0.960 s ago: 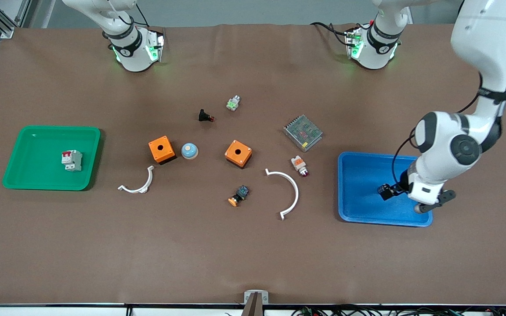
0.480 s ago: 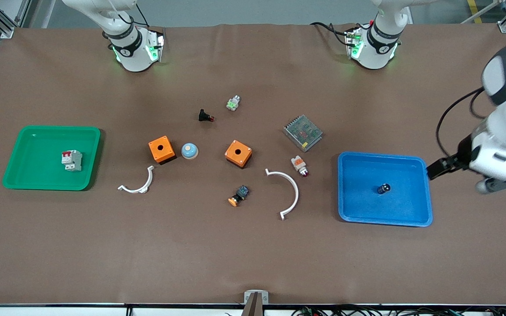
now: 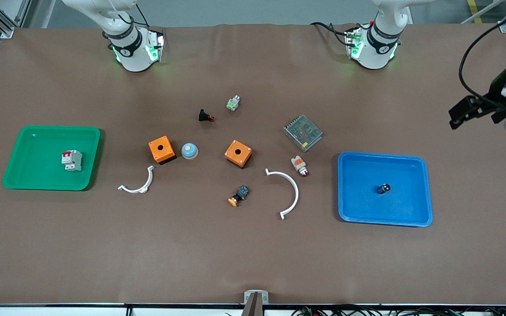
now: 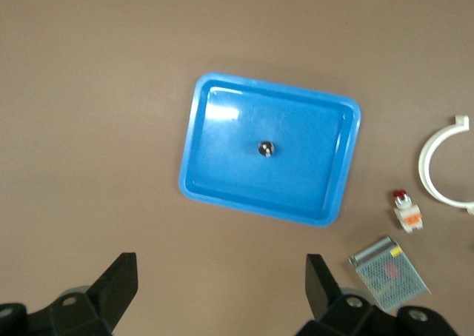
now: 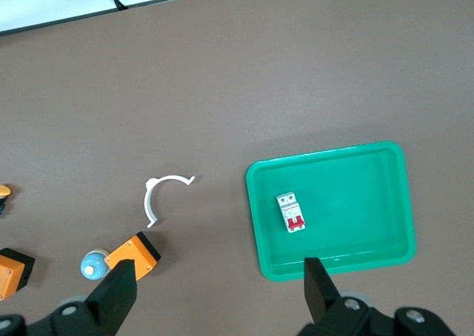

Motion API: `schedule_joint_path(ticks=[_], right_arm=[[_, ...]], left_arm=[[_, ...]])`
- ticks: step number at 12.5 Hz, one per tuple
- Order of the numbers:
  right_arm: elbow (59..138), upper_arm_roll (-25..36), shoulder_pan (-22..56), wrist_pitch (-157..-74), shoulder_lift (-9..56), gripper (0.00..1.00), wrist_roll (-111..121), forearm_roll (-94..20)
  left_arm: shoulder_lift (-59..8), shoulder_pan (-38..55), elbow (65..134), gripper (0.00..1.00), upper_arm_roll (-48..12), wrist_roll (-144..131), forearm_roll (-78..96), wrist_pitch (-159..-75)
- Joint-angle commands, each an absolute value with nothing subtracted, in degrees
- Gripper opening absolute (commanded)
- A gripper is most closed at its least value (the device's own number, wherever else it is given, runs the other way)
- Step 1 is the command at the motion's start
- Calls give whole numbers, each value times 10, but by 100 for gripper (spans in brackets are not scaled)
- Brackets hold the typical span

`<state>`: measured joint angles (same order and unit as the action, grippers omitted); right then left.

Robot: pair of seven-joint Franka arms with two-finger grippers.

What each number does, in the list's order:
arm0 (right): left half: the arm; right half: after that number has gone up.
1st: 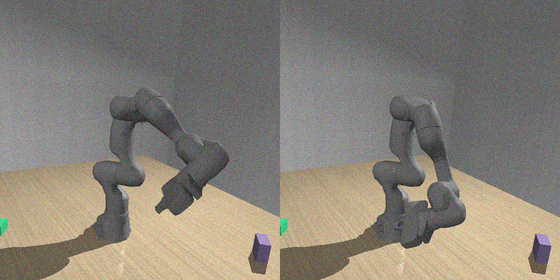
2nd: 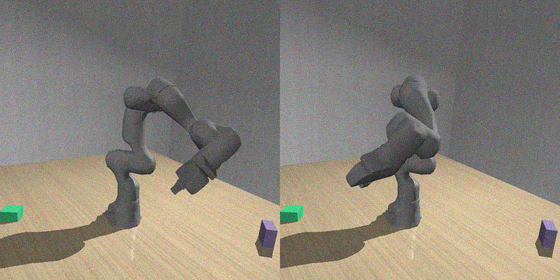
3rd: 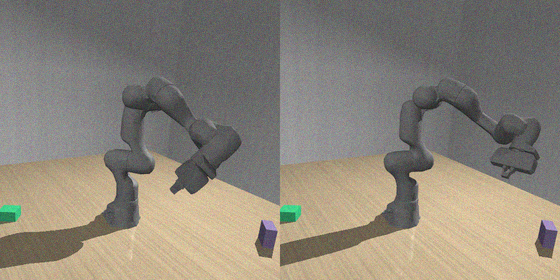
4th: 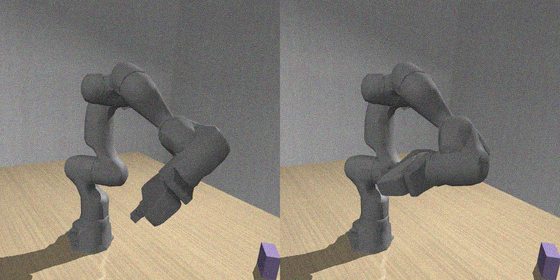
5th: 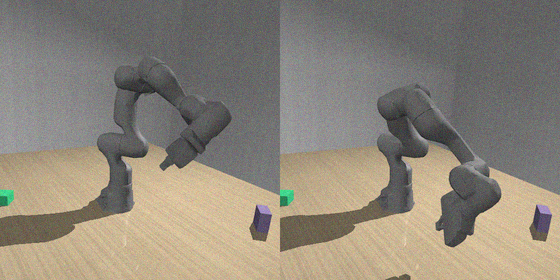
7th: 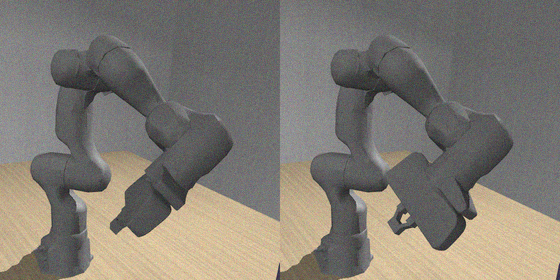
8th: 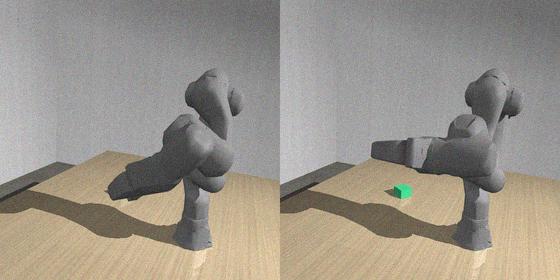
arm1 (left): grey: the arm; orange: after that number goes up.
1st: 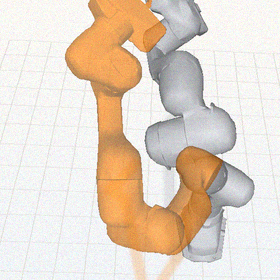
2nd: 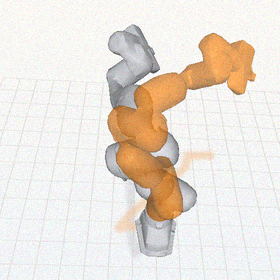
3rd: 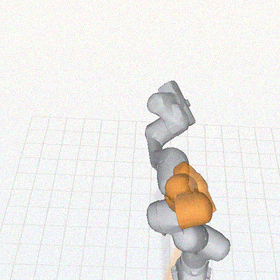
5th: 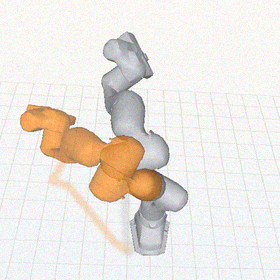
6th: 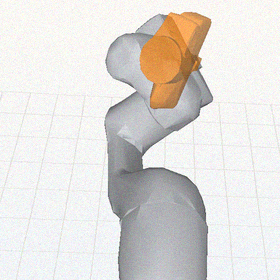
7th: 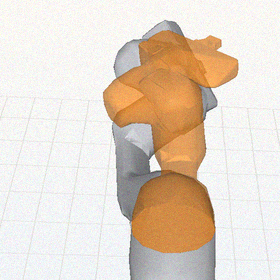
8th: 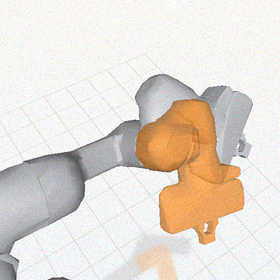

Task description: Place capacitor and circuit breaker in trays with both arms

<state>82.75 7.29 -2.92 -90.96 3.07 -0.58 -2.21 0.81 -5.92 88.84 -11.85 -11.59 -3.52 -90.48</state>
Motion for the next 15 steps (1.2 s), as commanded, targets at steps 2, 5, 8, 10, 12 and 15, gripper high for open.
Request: schedule_joint_path(ticks=[2,5,8,10,12,15], right_arm=[[838,73,-25,-902,15,100,-19,-17],[838,75,-26,-903,15,100,-11,-18],[838,76,-30,-903,17,100,-11,-18],[838,76,-30,-903,17,100,-13,-18],[838,76,-30,-903,18,100,-13,-18],[840,76,-30,-902,17,100,-13,-19]], left_arm=[[41,-57,911,100,-116,-102,-11,-870],[69,-59,929,100,-119,-102,-7,-867],[70,-60,932,100,-120,-102,1,-863],[69,-61,931,100,-120,-97,7,-858],[63,-61,925,100,-120,-96,7,-847],[55,-61,918,100,-120,-79,2,-847]])
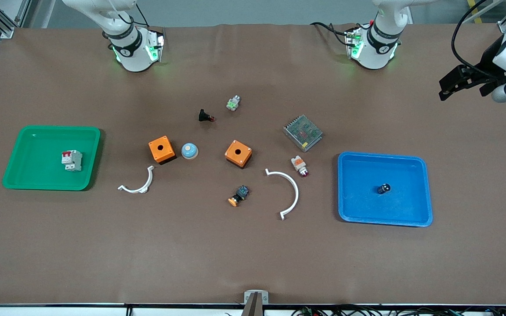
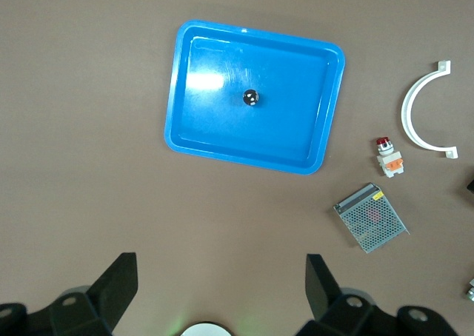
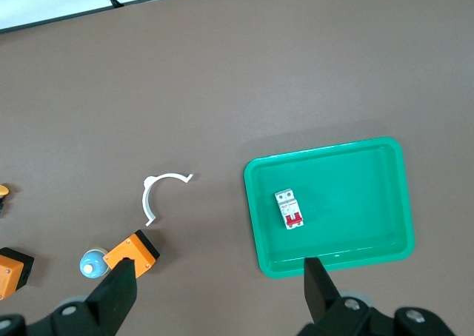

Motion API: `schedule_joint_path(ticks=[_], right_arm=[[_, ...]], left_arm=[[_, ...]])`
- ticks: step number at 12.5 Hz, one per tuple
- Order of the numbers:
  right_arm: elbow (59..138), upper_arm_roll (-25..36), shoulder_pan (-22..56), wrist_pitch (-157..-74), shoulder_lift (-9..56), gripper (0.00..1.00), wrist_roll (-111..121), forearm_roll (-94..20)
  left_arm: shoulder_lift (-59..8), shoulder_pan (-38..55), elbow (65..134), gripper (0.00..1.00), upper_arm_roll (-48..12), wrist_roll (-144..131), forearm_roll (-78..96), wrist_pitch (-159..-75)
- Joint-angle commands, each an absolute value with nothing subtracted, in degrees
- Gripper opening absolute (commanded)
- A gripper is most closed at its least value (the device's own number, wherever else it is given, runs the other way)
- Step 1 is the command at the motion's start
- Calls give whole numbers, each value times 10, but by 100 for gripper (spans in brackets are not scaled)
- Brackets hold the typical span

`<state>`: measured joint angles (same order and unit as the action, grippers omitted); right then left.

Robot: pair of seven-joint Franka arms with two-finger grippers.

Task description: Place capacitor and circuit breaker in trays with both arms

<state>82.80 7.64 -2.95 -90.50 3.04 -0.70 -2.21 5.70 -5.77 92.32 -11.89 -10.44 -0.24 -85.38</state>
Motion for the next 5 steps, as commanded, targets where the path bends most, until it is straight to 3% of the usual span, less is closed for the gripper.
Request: schedule_joint_path(ticks=[1,5], right_arm=[[841,76,-30,-902,17,100,-13,-18],[842,76,-30,-903,18,100,-13,-19]], left_arm=[[47,-58,905,100,-121,-70,-1,-847],[40,-60,895,100,-121,-71,-1,-844]])
